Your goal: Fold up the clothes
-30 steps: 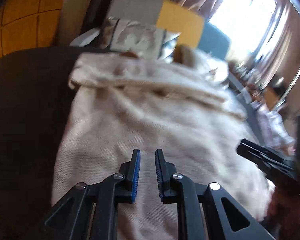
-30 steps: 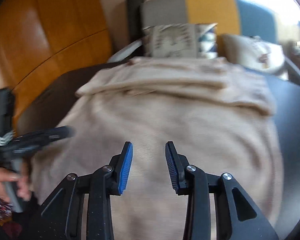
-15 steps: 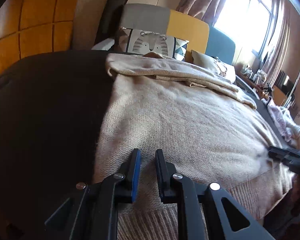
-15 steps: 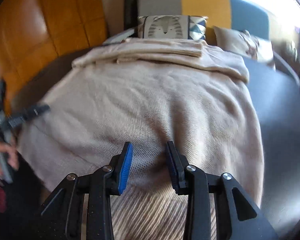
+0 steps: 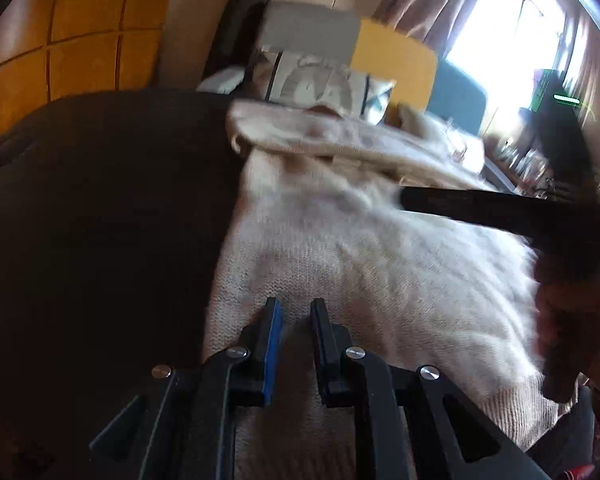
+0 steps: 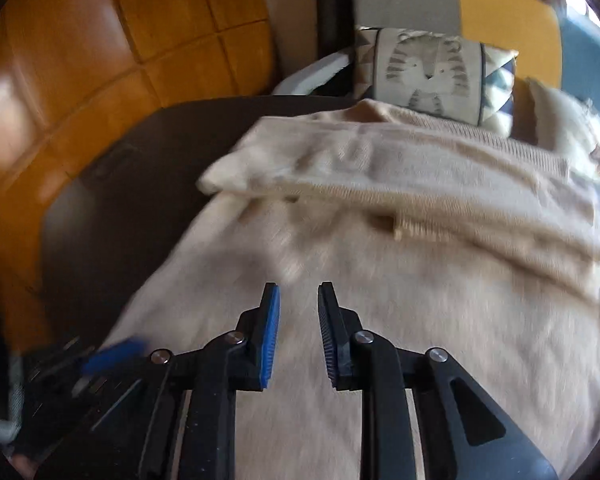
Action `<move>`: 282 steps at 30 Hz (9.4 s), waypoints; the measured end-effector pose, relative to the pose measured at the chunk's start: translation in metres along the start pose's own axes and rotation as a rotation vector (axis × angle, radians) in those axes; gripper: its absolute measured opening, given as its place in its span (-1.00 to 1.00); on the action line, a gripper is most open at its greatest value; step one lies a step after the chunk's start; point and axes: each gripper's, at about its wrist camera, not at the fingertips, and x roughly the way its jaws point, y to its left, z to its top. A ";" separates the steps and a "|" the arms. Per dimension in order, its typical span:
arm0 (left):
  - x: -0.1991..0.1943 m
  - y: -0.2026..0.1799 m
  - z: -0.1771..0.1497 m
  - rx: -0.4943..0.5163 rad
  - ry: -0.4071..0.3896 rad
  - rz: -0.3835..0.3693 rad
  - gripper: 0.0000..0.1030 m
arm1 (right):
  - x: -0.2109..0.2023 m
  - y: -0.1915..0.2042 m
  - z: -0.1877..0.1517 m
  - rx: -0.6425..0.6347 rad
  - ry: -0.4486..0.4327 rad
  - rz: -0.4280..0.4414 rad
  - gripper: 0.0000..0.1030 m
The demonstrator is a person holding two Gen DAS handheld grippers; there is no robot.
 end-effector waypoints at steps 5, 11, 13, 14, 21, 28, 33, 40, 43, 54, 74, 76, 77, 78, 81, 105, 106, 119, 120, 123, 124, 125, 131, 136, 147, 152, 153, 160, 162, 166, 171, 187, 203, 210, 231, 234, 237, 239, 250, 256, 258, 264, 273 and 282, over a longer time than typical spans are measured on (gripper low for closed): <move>-0.001 0.019 -0.012 -0.062 -0.054 -0.085 -0.75 | 0.029 0.007 0.011 0.031 0.017 -0.044 -0.58; -0.002 0.013 -0.017 -0.021 -0.083 -0.061 -0.75 | 0.021 0.043 0.015 -0.117 -0.026 0.038 -0.58; -0.003 0.016 -0.017 -0.044 -0.083 -0.075 -0.75 | 0.025 0.032 0.025 -0.064 -0.038 -0.027 -0.58; -0.004 0.016 -0.017 -0.048 -0.082 -0.077 -0.75 | 0.032 0.027 0.030 -0.042 -0.024 -0.054 -0.58; -0.007 0.017 -0.020 -0.053 -0.091 -0.078 -0.75 | 0.053 0.056 0.020 -0.141 0.056 0.067 -0.57; -0.007 0.013 -0.019 -0.058 -0.095 -0.084 -0.75 | 0.039 0.065 0.021 -0.174 0.025 0.136 -0.57; -0.009 0.012 -0.021 -0.064 -0.087 -0.090 -0.75 | 0.066 0.062 0.035 -0.094 0.102 0.091 -0.54; -0.012 0.011 -0.023 -0.085 -0.082 -0.096 -0.75 | 0.046 0.096 0.020 -0.283 0.055 0.171 -0.51; -0.016 0.012 -0.025 -0.100 -0.071 -0.099 -0.75 | 0.046 0.094 0.023 -0.293 0.047 0.138 -0.56; -0.018 0.013 -0.027 -0.106 -0.074 -0.096 -0.75 | 0.035 0.125 0.009 -0.524 0.069 0.260 -0.63; -0.014 0.008 -0.024 -0.096 -0.081 -0.069 -0.76 | 0.033 0.080 0.014 -0.281 0.050 0.150 -0.58; -0.014 0.006 -0.025 -0.094 -0.079 -0.065 -0.76 | 0.040 0.067 0.015 -0.242 0.088 0.090 -0.58; -0.014 0.006 -0.024 -0.094 -0.079 -0.064 -0.76 | 0.037 0.062 0.016 -0.229 0.088 0.086 -0.60; -0.014 0.006 -0.024 -0.091 -0.075 -0.059 -0.76 | 0.032 0.056 0.016 -0.218 0.082 0.090 -0.60; -0.018 -0.003 -0.014 -0.092 -0.045 -0.018 -0.76 | 0.003 0.039 0.018 -0.158 0.019 0.100 -0.60; 0.042 -0.030 0.029 -0.032 0.024 -0.010 -0.75 | -0.103 -0.198 -0.066 0.265 -0.089 -0.237 -0.69; 0.042 -0.032 0.028 -0.021 0.021 0.000 -0.75 | -0.111 -0.209 -0.071 0.293 -0.101 -0.240 -0.70; 0.042 -0.026 0.031 -0.018 0.010 -0.010 -0.75 | -0.105 -0.255 -0.044 0.332 -0.110 -0.229 -0.64; 0.042 -0.027 0.031 -0.017 0.010 -0.009 -0.75 | -0.101 -0.257 -0.045 0.340 -0.097 -0.241 -0.64; 0.043 -0.027 0.032 -0.012 0.009 -0.007 -0.75 | -0.098 -0.275 -0.049 0.407 -0.099 -0.272 -0.70; 0.043 -0.027 0.032 -0.012 0.009 -0.007 -0.75 | -0.100 -0.282 -0.052 0.433 -0.105 -0.278 -0.71; 0.044 -0.027 0.032 -0.012 0.008 -0.008 -0.75 | -0.102 -0.290 -0.055 0.459 -0.112 -0.282 -0.76; 0.044 -0.026 0.032 -0.016 0.006 -0.013 -0.75 | -0.103 -0.291 -0.058 0.449 -0.112 -0.304 -0.83; 0.044 -0.024 0.032 -0.018 0.006 -0.017 -0.75 | -0.110 -0.297 -0.060 0.487 -0.126 -0.321 -0.84; 0.044 -0.021 0.032 -0.031 -0.001 -0.037 -0.75 | -0.115 -0.252 -0.043 0.328 -0.101 -0.287 -0.75; 0.046 -0.021 0.033 -0.028 -0.001 -0.035 -0.75 | -0.097 -0.267 -0.039 0.382 -0.061 -0.293 -0.76; 0.046 -0.021 0.033 -0.028 -0.001 -0.035 -0.75 | -0.100 -0.267 -0.041 0.381 -0.056 -0.300 -0.76; 0.046 -0.021 0.032 -0.031 -0.003 -0.038 -0.75 | -0.136 -0.253 -0.084 0.336 -0.028 -0.298 -0.76; 0.046 -0.021 0.032 -0.032 -0.003 -0.039 -0.75 | -0.147 -0.249 -0.099 0.344 -0.030 -0.292 -0.76; 0.045 -0.020 0.033 -0.036 -0.003 -0.042 -0.75 | -0.164 -0.241 -0.123 0.335 -0.031 -0.306 -0.76; 0.045 -0.021 0.032 -0.038 -0.003 -0.041 -0.75 | -0.176 -0.233 -0.133 0.350 -0.032 -0.317 -0.76; 0.045 -0.020 0.032 -0.025 -0.006 -0.034 -0.75 | -0.052 -0.175 -0.012 0.157 0.046 -0.233 -0.76; 0.044 -0.020 0.031 -0.039 -0.009 -0.045 -0.75 | -0.108 -0.137 -0.107 0.189 0.029 -0.135 -0.76; 0.045 -0.020 0.032 -0.039 -0.008 -0.043 -0.75 | -0.132 -0.136 -0.138 0.264 0.016 -0.066 -0.75; 0.045 -0.018 0.032 -0.034 -0.014 -0.046 -0.75 | -0.017 -0.058 0.018 0.108 0.025 -0.036 -0.75; 0.046 -0.017 0.032 -0.038 -0.015 -0.051 -0.75 | -0.002 -0.058 0.010 0.111 0.079 -0.024 -0.74; 0.046 -0.016 0.032 -0.043 -0.017 -0.058 -0.75 | -0.019 -0.047 -0.011 0.047 0.069 -0.008 -0.48; 0.046 -0.016 0.032 -0.046 -0.018 -0.061 -0.75 | -0.033 -0.037 -0.032 0.008 0.066 -0.004 -0.31; 0.046 -0.019 0.039 -0.037 0.021 -0.053 -0.68 | -0.118 -0.060 -0.089 0.070 -0.083 0.002 -0.24; 0.049 -0.062 0.063 0.052 0.072 -0.050 -0.65 | -0.143 -0.150 -0.069 0.230 -0.133 -0.200 -0.24; 0.060 -0.077 0.070 0.061 0.103 -0.070 -0.65 | -0.131 -0.172 -0.055 0.254 -0.102 -0.229 -0.24; 0.080 -0.113 0.059 0.250 0.155 0.064 -0.65 | -0.093 -0.179 -0.043 0.211 -0.003 -0.248 -0.24; 0.043 -0.100 0.026 0.328 0.123 0.074 -0.64 | -0.122 -0.145 -0.109 0.158 0.048 -0.224 -0.24; 0.003 -0.078 -0.012 0.318 0.065 0.093 -0.63 | -0.149 -0.119 -0.144 0.100 0.083 -0.234 -0.24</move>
